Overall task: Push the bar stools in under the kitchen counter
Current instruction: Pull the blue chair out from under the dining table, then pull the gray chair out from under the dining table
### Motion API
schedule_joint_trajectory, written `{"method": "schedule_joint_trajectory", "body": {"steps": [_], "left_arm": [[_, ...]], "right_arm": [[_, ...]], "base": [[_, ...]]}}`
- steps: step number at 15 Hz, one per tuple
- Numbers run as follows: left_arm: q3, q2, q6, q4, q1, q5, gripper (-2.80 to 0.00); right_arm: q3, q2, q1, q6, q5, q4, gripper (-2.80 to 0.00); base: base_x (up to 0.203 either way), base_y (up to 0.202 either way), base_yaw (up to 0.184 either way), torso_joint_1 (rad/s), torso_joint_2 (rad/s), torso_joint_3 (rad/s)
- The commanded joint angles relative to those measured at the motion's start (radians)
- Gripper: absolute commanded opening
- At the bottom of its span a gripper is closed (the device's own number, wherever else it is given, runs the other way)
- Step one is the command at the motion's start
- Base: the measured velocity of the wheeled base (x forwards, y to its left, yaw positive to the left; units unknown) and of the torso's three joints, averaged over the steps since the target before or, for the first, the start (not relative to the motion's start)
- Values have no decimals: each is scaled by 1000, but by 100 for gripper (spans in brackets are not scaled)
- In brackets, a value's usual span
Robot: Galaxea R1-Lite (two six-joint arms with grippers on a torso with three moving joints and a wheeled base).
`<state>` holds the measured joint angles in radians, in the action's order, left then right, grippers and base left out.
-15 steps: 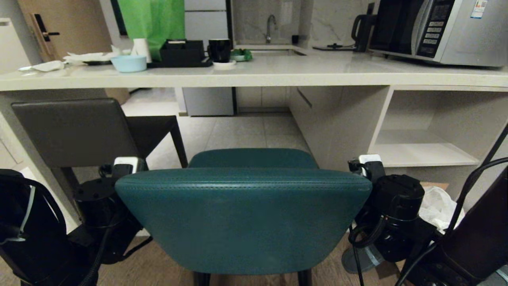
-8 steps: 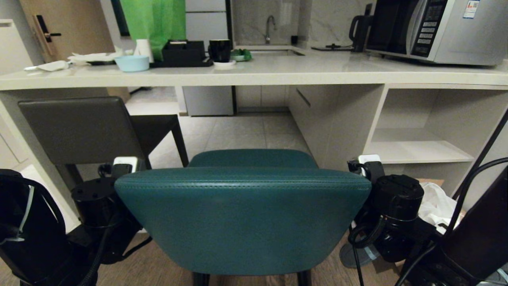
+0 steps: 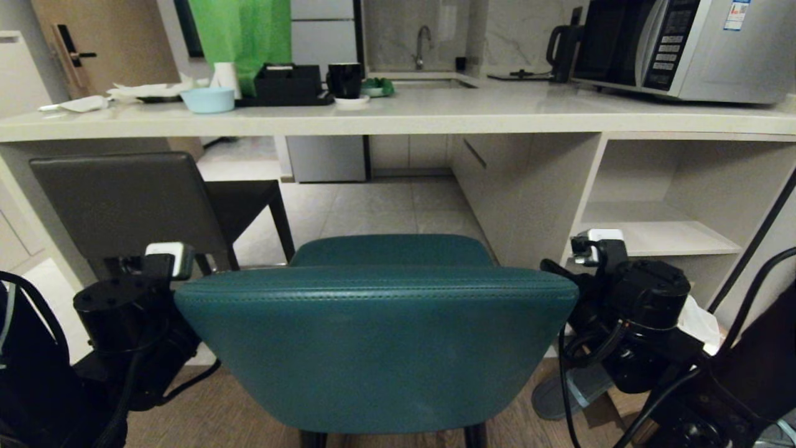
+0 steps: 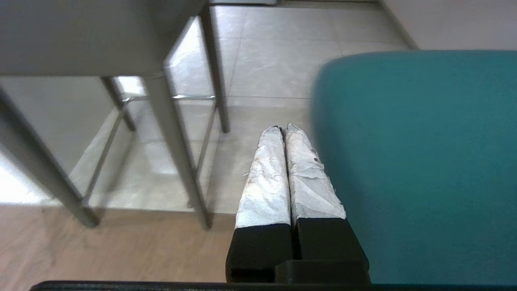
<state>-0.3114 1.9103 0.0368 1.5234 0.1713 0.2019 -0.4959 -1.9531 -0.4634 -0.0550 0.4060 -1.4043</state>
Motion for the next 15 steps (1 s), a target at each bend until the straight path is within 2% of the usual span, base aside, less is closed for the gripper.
{"method": "schedule_joint_trajectory", "body": {"steps": [1,7,11,13,15], "left_arm": [[-10,-13,-1,7,-56,-2,-280],[27,-80,2,7,-51,-6,-280],[97,-277,1,-6,-54,-16,-280],[103,-447,1,-127,-54,-12,-280],[60,-662,2,-375,-56,-5,-280]], "right_arm": [[3,24,27,1,7,2,-280],[52,91,29,3,6,3,-280],[83,332,29,39,6,103,-280],[65,516,30,61,6,258,-280],[0,685,48,87,9,439,-280]], "base": [[0,0,0,0,0,0],[0,0,0,0,0,0],[0,0,0,0,0,0],[0,0,0,0,0,0],[0,0,0,0,0,0]]}}
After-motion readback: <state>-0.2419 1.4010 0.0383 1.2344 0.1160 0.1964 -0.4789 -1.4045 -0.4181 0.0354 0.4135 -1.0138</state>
